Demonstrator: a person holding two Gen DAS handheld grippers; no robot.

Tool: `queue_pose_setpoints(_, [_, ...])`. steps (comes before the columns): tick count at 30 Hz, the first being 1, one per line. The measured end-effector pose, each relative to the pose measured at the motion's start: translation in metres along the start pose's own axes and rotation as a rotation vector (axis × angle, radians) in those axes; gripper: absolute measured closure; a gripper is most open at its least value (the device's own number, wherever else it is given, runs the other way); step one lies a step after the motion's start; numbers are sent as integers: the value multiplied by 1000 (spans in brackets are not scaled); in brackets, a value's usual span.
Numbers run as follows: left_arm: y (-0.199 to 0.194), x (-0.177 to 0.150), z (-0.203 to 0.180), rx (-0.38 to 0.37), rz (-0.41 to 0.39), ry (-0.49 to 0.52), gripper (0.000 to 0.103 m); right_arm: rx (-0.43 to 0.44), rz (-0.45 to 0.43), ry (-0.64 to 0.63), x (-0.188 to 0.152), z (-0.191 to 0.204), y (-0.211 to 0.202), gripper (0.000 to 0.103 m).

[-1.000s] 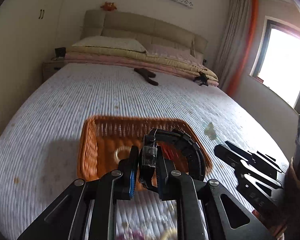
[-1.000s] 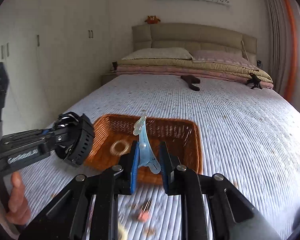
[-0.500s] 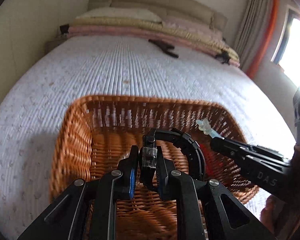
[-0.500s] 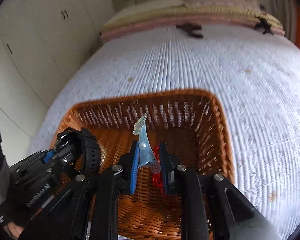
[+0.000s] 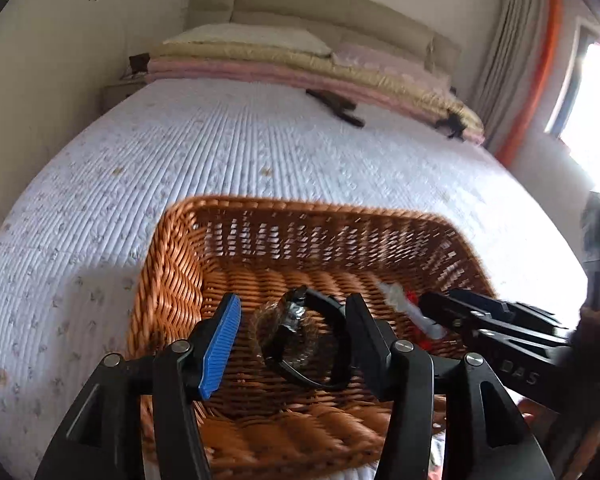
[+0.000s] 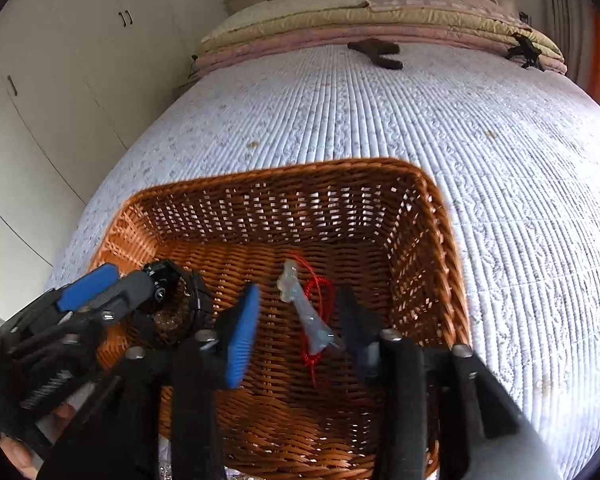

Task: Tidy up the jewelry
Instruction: 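Carry the watch and clip into the basket and release both, then grasp the pink coil hair tie with the left tool while the right tool grasps the cream coil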

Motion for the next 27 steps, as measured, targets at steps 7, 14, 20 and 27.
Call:
queue_pose_setpoints(7, [-52, 0, -24, -33, -94, 74, 47, 28, -90, 5, 0, 1, -42, 57])
queue_pose_setpoints(14, [-120, -41, -33, -63, -169, 130, 47, 24, -239, -60, -31, 11, -114, 57])
queue_pose_setpoints(20, [-165, -75, -28, -81, -213, 119, 47, 59, -279, -65, -65, 12, -149, 57])
queue_pose_setpoints(27, [-190, -111, -19, -97, -217, 83, 47, 57, -276, -75, -106, 8, -167, 57])
Point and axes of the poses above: each gripper's, at about its wrist camera, not at the fingertips, and y roughly the way its jaws point, z to its left, x to its top, the point moved 4 cm from there along y, roughly the way its jaws point, and after that the axes turned 13 degrees about -x, right-handed, at the moved point
